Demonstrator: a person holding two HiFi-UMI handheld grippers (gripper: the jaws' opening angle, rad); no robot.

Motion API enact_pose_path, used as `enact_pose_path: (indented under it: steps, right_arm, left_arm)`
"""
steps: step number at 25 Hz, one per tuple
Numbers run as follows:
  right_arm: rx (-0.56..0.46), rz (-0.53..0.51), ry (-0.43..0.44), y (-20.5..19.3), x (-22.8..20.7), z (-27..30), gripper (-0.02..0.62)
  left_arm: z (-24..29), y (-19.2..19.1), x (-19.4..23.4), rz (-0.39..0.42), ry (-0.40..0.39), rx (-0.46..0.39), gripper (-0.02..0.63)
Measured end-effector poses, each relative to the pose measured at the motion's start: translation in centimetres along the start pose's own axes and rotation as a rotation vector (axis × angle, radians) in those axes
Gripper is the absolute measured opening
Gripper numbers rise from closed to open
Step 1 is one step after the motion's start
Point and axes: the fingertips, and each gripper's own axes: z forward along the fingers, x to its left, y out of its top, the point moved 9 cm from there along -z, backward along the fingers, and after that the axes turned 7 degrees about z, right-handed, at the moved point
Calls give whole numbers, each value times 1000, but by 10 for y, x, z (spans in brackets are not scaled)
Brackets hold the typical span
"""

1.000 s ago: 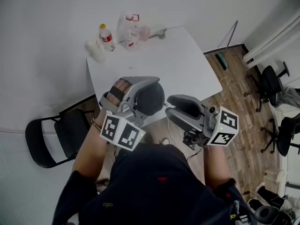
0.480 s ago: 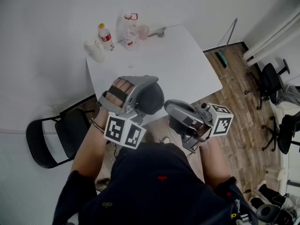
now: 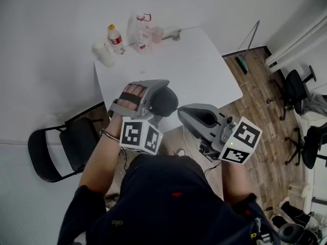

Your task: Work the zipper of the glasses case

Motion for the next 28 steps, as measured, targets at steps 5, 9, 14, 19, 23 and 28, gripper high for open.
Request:
enact_pose_path:
  steps: [5, 9, 14, 19, 23, 28]
  right_arm:
    - [22, -34, -14, -8, 6, 9, 20]
    - [39, -53, -12, -11, 7, 16, 20]
    - [43, -50, 4, -13, 10, 20, 20]
    - [40, -30, 14, -18, 4, 25, 20]
    - [-12, -60, 3, -13, 5, 22, 21]
    - [-134, -130, -88, 2, -6, -2, 21]
  left_arm:
    - [8, -5, -4, -19, -33, 49, 265]
    - [12, -5, -5, -40, -58, 74, 265]
    - [12, -1, -5, -75, -76, 78, 265]
    - [17, -4, -7, -87, -83, 84, 265]
    - [15, -5, -4, -229, -86, 19, 265]
    - [0, -20, 8, -531, -27, -102, 265]
